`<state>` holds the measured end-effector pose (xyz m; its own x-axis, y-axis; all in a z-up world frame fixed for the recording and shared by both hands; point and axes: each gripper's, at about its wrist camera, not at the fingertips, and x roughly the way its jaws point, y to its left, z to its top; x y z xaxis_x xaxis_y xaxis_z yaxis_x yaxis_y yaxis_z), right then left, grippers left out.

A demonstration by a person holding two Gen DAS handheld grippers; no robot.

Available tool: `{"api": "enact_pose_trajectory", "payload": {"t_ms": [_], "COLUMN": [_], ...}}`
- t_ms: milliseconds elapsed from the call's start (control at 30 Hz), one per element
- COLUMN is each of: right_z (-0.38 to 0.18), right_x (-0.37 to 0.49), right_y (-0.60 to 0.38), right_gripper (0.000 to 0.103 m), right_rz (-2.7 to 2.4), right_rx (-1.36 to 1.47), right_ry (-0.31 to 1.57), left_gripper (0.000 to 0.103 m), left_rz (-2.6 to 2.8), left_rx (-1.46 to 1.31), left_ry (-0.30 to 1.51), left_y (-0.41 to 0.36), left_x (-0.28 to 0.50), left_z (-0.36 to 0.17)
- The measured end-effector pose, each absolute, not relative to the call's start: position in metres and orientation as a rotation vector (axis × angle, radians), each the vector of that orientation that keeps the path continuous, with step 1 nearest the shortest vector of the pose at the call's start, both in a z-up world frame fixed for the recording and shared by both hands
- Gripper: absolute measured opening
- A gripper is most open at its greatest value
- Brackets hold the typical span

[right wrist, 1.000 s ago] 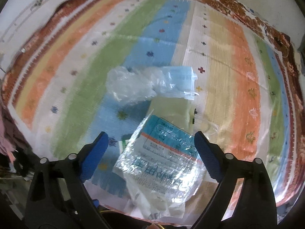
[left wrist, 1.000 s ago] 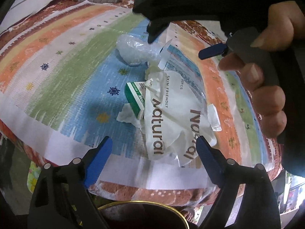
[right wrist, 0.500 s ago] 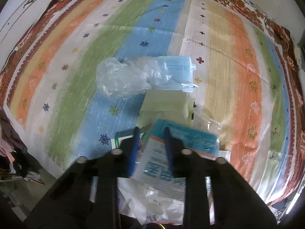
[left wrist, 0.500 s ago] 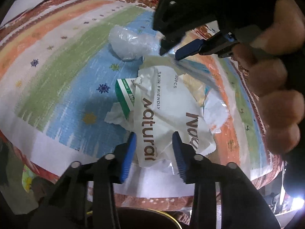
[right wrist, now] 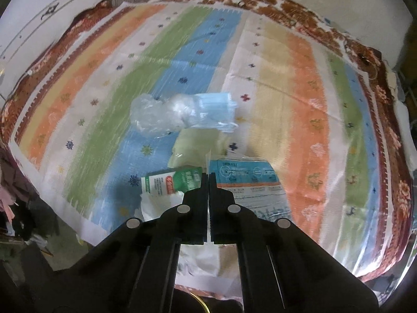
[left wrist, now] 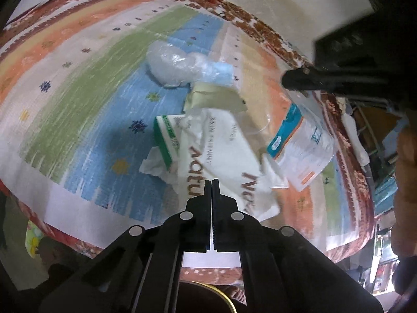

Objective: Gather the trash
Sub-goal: 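Lift the blue-printed bag with right tool while left tool lifts the Natural bag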

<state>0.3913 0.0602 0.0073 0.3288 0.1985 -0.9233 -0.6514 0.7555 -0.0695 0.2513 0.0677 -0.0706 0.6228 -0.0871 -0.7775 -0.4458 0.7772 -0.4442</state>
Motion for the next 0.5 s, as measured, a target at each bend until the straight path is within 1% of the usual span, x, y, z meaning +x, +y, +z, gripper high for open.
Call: {"api": "enact_pose_trajectory", "payload": {"t_ms": [133, 333, 500], "right_z": [0.029, 0.054, 0.067], "right_x": [0.388, 0.377, 0.366], "right_y": [0.032, 0.004, -0.016], "right_gripper": [0.000, 0.000, 0.000], "right_rz": [0.568, 0.583, 0.591], "right_rx": [-0.426, -0.367, -0.340], "right_ry": [1.067, 1.023, 0.982], "left_gripper": [0.000, 0.000, 0.000], "left_rz": [0.214, 0.200, 0.189], "left_rx": [-0.657, -0.717, -0.693], "left_ry": [0.892, 0.873, 0.905], "left_y": [0.069, 0.082, 0.080], "left_x": [0.252, 0.249, 0.254], "left_z": [-0.070, -0.062, -0.064]}}
